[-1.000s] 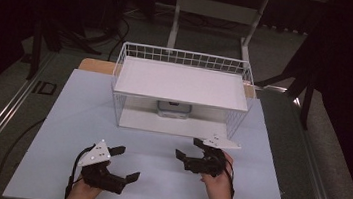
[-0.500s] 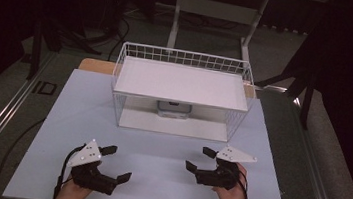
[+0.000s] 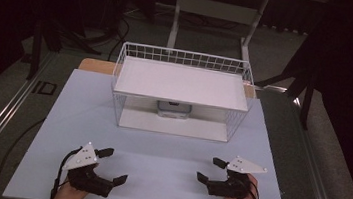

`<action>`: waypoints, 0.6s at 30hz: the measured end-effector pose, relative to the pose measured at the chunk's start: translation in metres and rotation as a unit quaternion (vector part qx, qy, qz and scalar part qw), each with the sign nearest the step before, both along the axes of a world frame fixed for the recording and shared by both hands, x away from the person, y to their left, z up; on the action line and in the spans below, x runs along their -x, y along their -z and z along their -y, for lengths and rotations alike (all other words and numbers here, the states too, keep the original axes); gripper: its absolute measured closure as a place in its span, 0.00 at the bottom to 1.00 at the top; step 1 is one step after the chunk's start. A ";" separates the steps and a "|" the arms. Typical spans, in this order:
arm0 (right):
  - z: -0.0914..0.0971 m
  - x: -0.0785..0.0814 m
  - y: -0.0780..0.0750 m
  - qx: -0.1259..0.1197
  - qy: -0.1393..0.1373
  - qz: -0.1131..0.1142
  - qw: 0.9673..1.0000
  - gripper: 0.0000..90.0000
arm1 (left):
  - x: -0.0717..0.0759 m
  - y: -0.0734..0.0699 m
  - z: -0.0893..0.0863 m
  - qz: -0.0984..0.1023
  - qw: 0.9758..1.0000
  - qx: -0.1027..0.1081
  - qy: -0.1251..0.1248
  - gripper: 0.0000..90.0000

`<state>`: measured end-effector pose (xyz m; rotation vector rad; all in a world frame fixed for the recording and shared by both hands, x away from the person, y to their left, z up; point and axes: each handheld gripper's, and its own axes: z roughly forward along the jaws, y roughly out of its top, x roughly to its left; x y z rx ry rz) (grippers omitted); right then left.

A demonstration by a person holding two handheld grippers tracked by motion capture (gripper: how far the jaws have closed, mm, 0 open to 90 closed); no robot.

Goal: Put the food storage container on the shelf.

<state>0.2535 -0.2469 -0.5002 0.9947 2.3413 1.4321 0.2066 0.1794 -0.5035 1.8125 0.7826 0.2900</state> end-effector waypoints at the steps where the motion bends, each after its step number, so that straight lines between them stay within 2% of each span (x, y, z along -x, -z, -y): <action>1: 0.003 0.000 0.001 -0.001 0.001 -0.003 1.000 0.19 | 0.000 0.000 0.000 0.001 1.000 0.003 0.001 0.03; 5: 0.008 -0.001 0.006 -0.003 0.001 -0.007 1.000 0.19 | -0.001 0.001 0.001 0.004 1.000 0.005 0.002 0.03; 7: 0.008 -0.001 0.008 0.001 -0.005 0.001 1.000 0.19 | -0.002 0.002 0.002 0.009 1.000 0.003 0.004 0.03; 11: 0.010 -0.001 0.011 -0.002 -0.018 0.003 1.000 0.19 | -0.003 0.004 0.003 0.012 1.000 -0.003 0.008 0.03; 15: 0.012 -0.002 0.011 0.015 -0.017 0.012 1.000 0.19 | -0.004 0.004 0.001 0.020 1.000 -0.002 0.008 0.03; 18: 0.015 -0.002 0.010 0.010 -0.017 0.020 1.000 0.19 | -0.004 0.007 -0.002 0.019 1.000 -0.001 0.000 0.03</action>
